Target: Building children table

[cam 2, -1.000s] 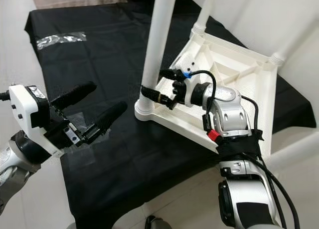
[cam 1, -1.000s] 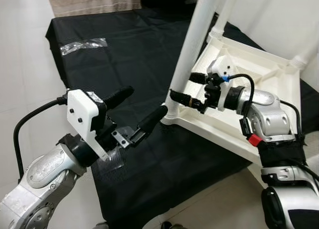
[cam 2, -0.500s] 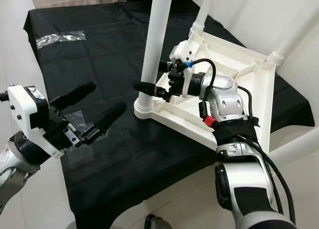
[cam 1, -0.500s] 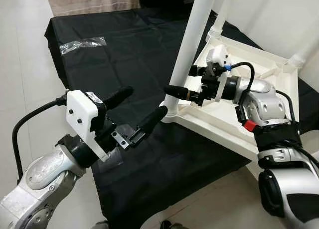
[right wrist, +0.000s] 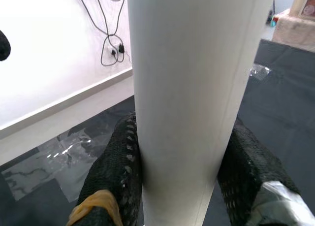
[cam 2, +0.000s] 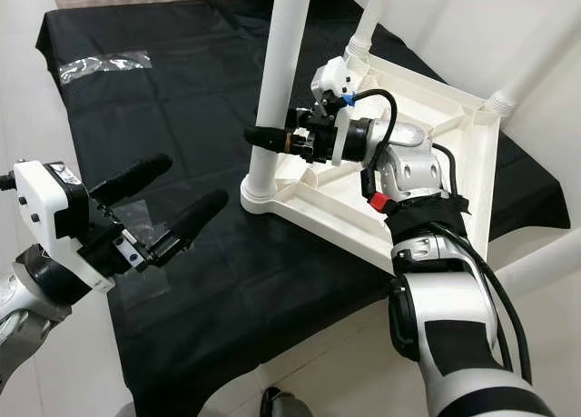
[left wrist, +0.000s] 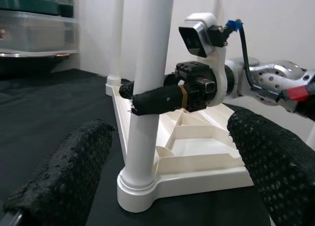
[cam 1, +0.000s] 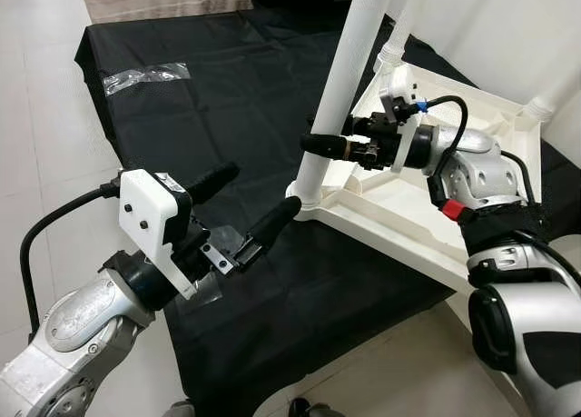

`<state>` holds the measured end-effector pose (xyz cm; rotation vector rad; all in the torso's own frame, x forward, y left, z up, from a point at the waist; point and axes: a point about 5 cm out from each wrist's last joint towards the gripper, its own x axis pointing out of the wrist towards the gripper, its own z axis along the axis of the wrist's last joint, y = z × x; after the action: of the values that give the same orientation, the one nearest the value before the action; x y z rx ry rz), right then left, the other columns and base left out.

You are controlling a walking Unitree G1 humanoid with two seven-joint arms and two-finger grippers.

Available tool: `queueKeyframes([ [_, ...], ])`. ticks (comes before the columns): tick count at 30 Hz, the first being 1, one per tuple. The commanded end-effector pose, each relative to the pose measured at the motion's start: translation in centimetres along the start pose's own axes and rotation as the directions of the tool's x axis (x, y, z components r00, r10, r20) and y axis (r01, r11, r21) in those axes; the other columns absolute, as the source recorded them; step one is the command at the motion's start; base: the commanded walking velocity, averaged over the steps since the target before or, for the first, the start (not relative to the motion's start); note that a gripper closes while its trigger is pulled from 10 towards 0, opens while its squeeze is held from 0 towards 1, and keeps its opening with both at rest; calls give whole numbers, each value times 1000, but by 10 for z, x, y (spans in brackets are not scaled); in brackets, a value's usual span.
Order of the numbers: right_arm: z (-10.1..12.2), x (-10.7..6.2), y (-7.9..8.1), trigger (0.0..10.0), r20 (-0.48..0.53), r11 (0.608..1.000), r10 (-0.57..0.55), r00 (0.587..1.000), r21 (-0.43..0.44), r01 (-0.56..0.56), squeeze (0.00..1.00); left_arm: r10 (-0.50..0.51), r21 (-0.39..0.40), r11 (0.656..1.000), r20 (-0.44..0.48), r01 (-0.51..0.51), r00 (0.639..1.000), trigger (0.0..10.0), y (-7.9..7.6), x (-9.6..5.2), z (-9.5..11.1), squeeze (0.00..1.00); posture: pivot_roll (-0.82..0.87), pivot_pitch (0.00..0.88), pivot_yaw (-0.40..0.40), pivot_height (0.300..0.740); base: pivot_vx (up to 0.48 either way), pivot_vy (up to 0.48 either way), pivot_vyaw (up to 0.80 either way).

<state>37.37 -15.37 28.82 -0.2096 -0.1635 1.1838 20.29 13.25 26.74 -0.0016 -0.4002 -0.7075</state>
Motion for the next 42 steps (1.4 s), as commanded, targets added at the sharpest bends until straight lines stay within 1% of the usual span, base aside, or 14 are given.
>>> queueKeyframes([
  [1, -14, -8, 2, 0, -35, 997, -66, 997, 44, 67, 0, -18, 3, 1000, 3, 18, 1000, 10000, -4, -1, 2, 0, 97, 249, -159, 740, 0, 0, 0],
  [4, -19, -9, 3, 0, -48, 992, -107, 993, 58, 110, 0, -18, 3, 1000, 3, 18, 1000, 10000, -4, -1, 2, 0, 97, 249, -159, 740, 0, 0, 0],
  [5, -34, -14, -13, 0, -133, 759, -645, 753, 2, 651, 0, -20, 4, 1000, -1, 20, 1000, 10000, -4, -3, 1, 0, 93, 241, -182, 740, 0, 0, 0],
  [7, -51, -2, 17, 0, -148, 645, -758, 635, -33, 763, 0, -20, 8, 1000, -4, 20, 1000, 10000, -3, -3, 1, 0, 111, 254, -154, 740, 0, 0, 0],
  [12, -66, 19, 69, 0, -194, 643, -751, 631, 0, 766, 0, -23, 0, 1000, 1, 23, 1000, 10000, -2, -2, 1, 0, 92, 231, -139, 740, 0, 0, 0],
  [13, -61, 28, 74, 8235, -177, 710, -689, 703, 31, 703, 0, -26, -5, 1000, 8, 26, 1000, 10000, -3, -1, 1, 0, 76, 221, -140, 740, 0, 0, 0],
  [17, -54, 33, 66, 10000, -156, 739, -660, 735, 45, 672, 0, -31, -7, 999, 10, 31, 999, 10000, -3, 1, 0, 0, 76, 222, -143, 740, 0, 0, 0],
  [18, -46, 36, 60, 10000, -134, 776, -619, 774, 45, 629, 592, -33, -9, 999, 10, 33, 999, 10000, -4, 1, -1, 0, 75, 222, -147, 740, 0, 0, 0],
  [19, -46, 36, 60, 10000, -134, 776, -619, 774, 45, 629, 592, -33, -9, 999, 10, 33, 999, 10000, -4, 1, -1, 0, 75, 222, -147, 740, 0, 0, 0],
  [20, -36, 39, 54, 10000, -98, 815, -570, 816, 58, 576, 1000, -30, -9, 999, 9, 31, 999, 10000, -4, 0, -1, 0, 83, 223, -144, 740, 0, 0, 0],
  [21, -36, 39, 54, 10000, -98, 815, -570, 816, 58, 576, 1000, -30, -9, 999, 9, 31, 999, 10000, -4, 0, -1, 0, 83, 223, -144, 740, 0, 0, 0],
  [22, -26, 41, 46, 10000, -55, 843, -528, 847, 81, 531, 0, -28, -7, 1000, 9, 28, 1000, 10000, -3, 0, 0, 0, 80, 226, -140, 740, 0, 0, 0],
  [33, 9, 41, 30, 10000, 57, 989, -141, 988, 56, 138, 0, -31, -15, 999, 0, 31, 1000, 10000, -7, -1, 1, 0, 120, 257, -146, 740, 0, 0, 0],
  [42, 47, 29, 2, 10000, 67, 988, 156, 986, -17, -155, 0, -18, -6, 1000, -13, 17, 1000, 10000, -7, -5, 2, 0, 133, 268, -155, 740, 0, 0, 0],
])
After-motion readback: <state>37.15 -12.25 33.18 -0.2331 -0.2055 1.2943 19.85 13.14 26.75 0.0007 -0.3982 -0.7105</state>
